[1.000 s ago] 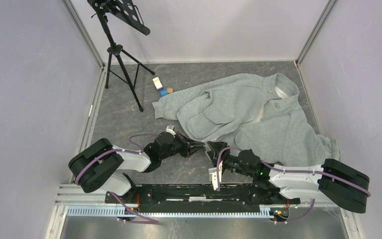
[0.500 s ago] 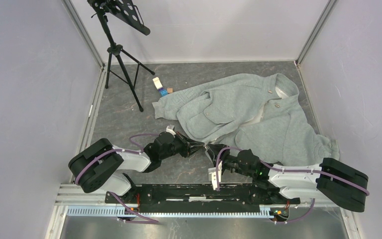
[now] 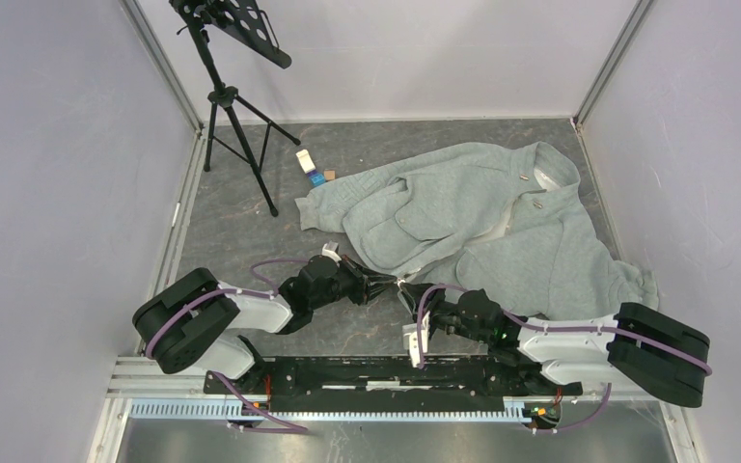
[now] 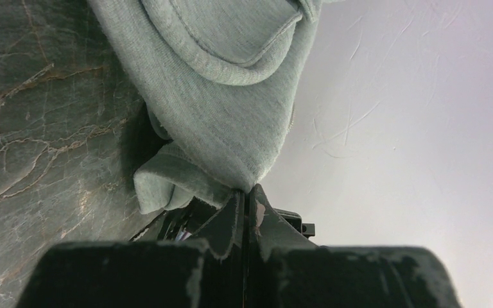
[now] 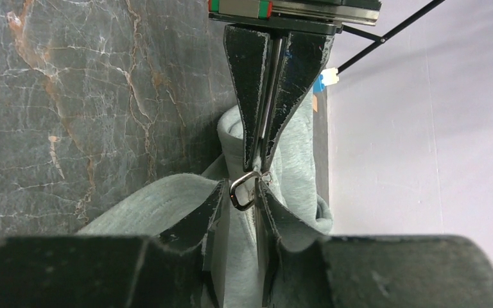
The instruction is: Zip up the jacket
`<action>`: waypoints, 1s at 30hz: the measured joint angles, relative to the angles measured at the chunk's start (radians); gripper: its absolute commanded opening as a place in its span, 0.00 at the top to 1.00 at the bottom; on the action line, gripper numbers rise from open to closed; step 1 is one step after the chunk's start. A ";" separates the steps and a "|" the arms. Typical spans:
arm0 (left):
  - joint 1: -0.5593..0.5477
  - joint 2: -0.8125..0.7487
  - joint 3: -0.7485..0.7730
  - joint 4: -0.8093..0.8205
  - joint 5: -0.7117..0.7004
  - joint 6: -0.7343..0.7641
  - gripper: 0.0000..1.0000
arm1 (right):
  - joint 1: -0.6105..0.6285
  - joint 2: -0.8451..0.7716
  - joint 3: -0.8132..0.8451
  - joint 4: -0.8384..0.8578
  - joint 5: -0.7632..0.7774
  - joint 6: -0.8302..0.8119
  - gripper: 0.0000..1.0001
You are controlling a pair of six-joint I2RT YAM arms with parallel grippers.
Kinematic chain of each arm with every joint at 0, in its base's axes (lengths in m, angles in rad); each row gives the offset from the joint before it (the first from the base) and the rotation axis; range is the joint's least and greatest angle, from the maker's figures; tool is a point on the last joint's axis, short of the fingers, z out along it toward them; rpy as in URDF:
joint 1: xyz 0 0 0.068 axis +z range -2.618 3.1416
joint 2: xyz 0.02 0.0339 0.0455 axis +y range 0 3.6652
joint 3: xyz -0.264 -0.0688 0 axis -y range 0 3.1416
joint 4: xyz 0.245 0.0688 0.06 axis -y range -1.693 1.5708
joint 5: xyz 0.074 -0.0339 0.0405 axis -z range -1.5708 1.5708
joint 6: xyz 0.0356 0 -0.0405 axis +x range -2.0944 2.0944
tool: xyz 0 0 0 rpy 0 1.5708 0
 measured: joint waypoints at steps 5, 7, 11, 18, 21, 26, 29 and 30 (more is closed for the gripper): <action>0.000 0.000 0.000 0.000 -0.001 0.000 0.98 | 0.000 0.001 0.001 -0.006 0.003 0.021 0.93; 0.000 0.000 0.000 -0.004 -0.004 0.000 0.98 | 0.000 0.001 0.008 -0.021 0.008 0.036 1.00; 0.000 0.000 0.000 -0.024 -0.012 0.001 0.98 | 0.000 -0.001 0.045 -0.048 0.026 0.098 1.00; -0.002 -0.004 0.000 -0.052 -0.023 0.035 0.98 | -0.008 -0.019 0.118 -0.168 0.074 0.305 1.00; -0.003 -0.021 0.000 -0.080 -0.032 0.071 0.98 | -0.023 -0.022 0.174 -0.267 0.086 0.421 1.00; -0.003 -0.042 0.000 -0.101 -0.050 0.102 0.98 | -0.045 -0.010 0.270 -0.401 0.169 0.640 1.00; -0.003 -0.043 0.000 -0.107 -0.054 0.109 0.98 | -0.046 0.015 0.332 -0.498 0.291 0.812 1.00; -0.003 -0.043 0.000 -0.111 -0.056 0.112 0.98 | -0.046 0.030 0.357 -0.526 0.317 0.850 1.00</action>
